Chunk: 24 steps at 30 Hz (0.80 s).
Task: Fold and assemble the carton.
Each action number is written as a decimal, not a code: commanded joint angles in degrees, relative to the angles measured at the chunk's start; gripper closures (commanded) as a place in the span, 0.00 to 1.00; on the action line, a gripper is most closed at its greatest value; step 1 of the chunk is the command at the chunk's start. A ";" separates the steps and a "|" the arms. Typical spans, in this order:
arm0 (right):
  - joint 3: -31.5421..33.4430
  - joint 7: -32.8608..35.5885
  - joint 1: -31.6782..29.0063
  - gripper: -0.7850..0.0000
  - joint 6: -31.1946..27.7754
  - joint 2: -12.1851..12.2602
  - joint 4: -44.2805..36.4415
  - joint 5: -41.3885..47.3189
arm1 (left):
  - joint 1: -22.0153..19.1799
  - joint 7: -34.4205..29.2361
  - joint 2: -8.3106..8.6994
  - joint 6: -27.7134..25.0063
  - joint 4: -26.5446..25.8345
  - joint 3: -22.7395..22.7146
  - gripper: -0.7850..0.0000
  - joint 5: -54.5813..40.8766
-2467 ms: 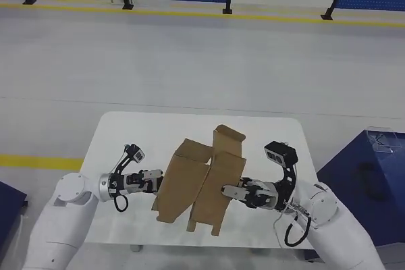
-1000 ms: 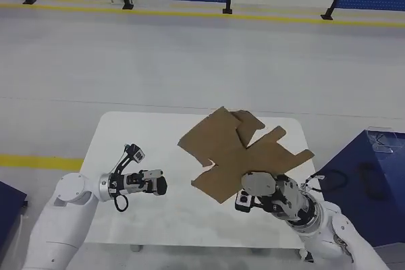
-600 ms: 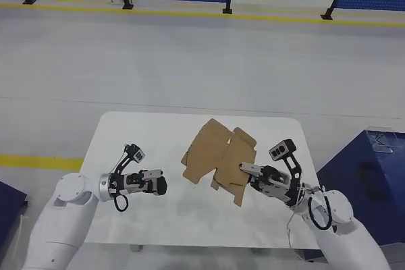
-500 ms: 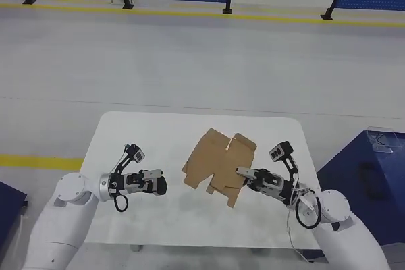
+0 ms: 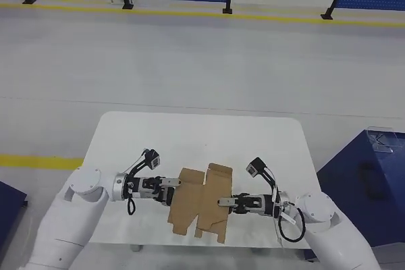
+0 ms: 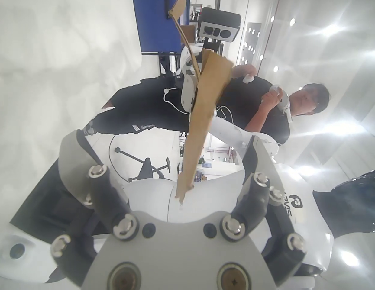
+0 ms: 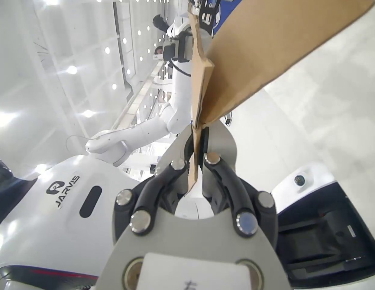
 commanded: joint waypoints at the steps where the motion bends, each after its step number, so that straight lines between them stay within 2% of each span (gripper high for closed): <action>1: -0.33 -0.53 0.06 1.00 0.04 -0.12 0.06 -0.25 | -0.31 -0.48 -0.15 -0.68 0.06 1.09 0.20 -0.55; 2: -0.44 -0.61 0.14 1.00 0.05 -0.16 0.08 -0.31 | -0.37 -0.52 -0.18 -0.92 0.07 1.41 0.51 -0.64; 3: -0.52 -0.78 0.20 1.00 -0.01 -0.22 0.11 -0.26 | -0.38 -1.01 -0.21 -0.99 0.05 1.76 0.56 -1.12; 4: -0.54 -1.05 0.32 1.00 -0.27 -0.26 0.10 -0.51 | -0.44 -1.50 -0.23 -1.31 0.02 1.88 0.65 -1.74; 6: -0.74 -1.65 0.42 1.00 -0.82 -0.36 0.08 -1.23 | -0.46 -1.67 -0.14 -2.06 0.22 1.89 1.00 -1.87; 15: -1.80 -4.29 0.10 1.00 -0.17 -0.80 -0.23 -2.15 | 0.44 -3.25 0.27 -6.12 -0.32 2.06 1.00 -2.56; 16: -1.86 -4.60 0.11 0.00 0.38 -0.80 -0.33 -2.65 | 0.55 -3.69 0.33 -6.64 -0.42 1.99 1.00 -2.92; 24: -1.86 -4.60 0.11 0.00 0.38 -0.80 -0.33 -2.65 | 0.88 -4.96 0.70 -7.43 -0.47 1.24 1.00 -3.75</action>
